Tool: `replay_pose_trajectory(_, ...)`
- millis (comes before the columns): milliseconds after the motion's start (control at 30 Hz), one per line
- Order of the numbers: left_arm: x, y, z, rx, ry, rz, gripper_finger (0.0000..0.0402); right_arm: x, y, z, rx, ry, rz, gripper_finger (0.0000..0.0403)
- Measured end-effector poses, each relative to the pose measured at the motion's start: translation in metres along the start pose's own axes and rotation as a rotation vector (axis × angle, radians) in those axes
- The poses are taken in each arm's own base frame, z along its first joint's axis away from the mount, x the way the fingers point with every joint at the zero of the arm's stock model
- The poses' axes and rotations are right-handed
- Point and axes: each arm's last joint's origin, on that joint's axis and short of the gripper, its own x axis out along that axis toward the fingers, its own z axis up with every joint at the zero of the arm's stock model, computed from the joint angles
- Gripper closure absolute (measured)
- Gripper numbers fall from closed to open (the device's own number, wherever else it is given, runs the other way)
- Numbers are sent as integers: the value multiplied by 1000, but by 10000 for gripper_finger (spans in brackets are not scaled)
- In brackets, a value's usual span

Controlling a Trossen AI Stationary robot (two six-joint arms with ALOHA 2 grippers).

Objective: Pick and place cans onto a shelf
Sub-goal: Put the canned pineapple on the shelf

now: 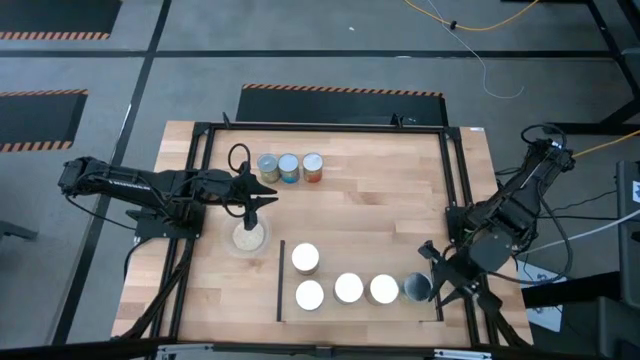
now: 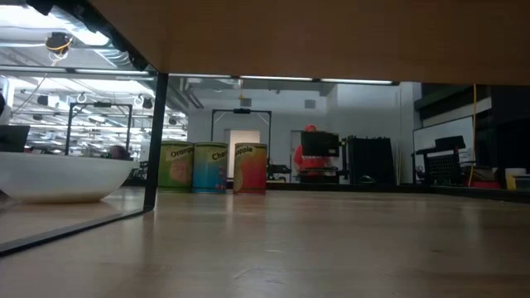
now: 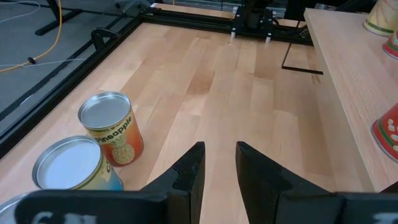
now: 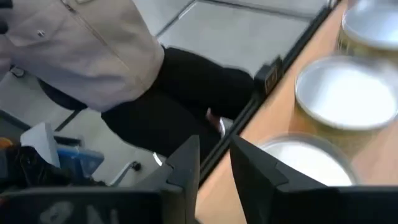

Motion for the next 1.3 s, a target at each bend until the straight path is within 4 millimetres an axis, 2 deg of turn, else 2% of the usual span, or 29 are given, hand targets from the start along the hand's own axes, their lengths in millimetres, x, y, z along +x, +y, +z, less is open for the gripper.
replay_pose_trajectory(233, 0, 0, 0, 0, 0, 0, 318, -17, 6, 20, -176, -94, -46, 308)
replay_pose_trajectory(400, 0, 0, 0, 3, 0, 0, 318, -30, 1, 35, -289, -170, -238, 308)
replay_pose_trajectory(533, 0, 0, 0, 3, 0, 0, 318, -41, -10, 45, -338, -194, -391, 308)
replay_pose_trajectory(667, 0, 0, 0, 3, 0, 0, 318, -51, -29, 53, -371, -195, -502, 308)
replay_pose_trajectory(833, 0, 0, 0, 4, 0, 0, 318, -64, -63, 57, -346, -170, -668, 308)
replay_pose_trajectory(1100, 0, 0, 0, 8, 2, 1, 318, -92, -119, 59, -196, -182, -930, 308)
replay_pose_trajectory(1300, 0, 0, 0, 57, 2, 4, 318, -97, -164, 59, -105, -162, -1063, 308)
